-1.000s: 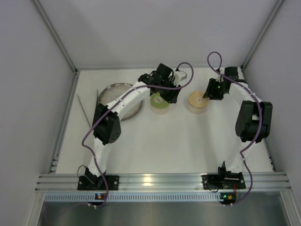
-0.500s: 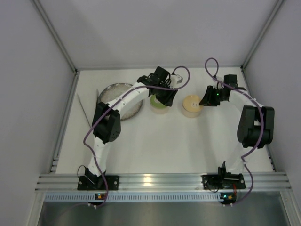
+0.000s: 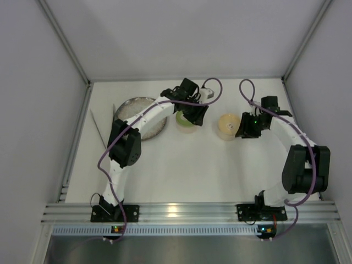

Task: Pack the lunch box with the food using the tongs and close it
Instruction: Close the box lid on the packing box.

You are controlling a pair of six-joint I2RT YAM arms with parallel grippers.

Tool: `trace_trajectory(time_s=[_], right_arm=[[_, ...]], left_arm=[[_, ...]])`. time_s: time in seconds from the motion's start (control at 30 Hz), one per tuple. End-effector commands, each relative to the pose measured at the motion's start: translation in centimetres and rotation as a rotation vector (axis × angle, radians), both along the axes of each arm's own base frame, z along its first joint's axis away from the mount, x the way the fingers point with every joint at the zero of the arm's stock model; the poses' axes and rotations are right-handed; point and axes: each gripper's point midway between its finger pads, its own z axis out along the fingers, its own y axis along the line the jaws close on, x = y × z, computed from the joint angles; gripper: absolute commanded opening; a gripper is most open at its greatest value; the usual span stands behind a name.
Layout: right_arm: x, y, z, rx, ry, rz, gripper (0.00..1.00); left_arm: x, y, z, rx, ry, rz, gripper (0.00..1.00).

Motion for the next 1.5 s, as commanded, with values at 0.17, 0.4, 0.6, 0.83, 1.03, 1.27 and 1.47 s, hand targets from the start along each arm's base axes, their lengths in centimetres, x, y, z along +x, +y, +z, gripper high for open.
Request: trace_trajectory(time_s=[0.17,0.4,0.6,0.83,1.03,1.27,1.47], right_arm=[[7.6,-0.9,8.1,-0.075,-0.180,0.014,0.40],[8.5,1.6,10.2,-0.208,-0.390,0.143,0.41],[9.7,4.9,10.8,-0.296,-0.472,0.188,0.42],[8.8,5.8,1.1,-0.344,-0.279,0.201,0.43],[5.9,5.0,-5.5,-0.371,-0.065,0.186,0.40],[8.4,5.3,0.9,-0.371,-0.208,0.164,0.41],[11.1,5.9,10.3,-0.335,-0.400,0.112,0.42]], left_arm=[[1.4,-0.9,5.7,-0.094,-0.121,-0.003,0.45],[2.7,2.4,7.9,-0.130,-0.101,0.095,0.45],[5.4,7.9,11.9,-0.150,-0.154,0.216,0.46],[7.1,14.1,11.0,-0.097,-0.151,0.345,0.46],[6.6,14.9,10.2,-0.083,-0.137,0.350,0.46],[6.9,14.8,10.1,-0.086,-0.137,0.350,0.46],[6.7,14.9,10.2,-0.084,-0.138,0.347,0.46]])
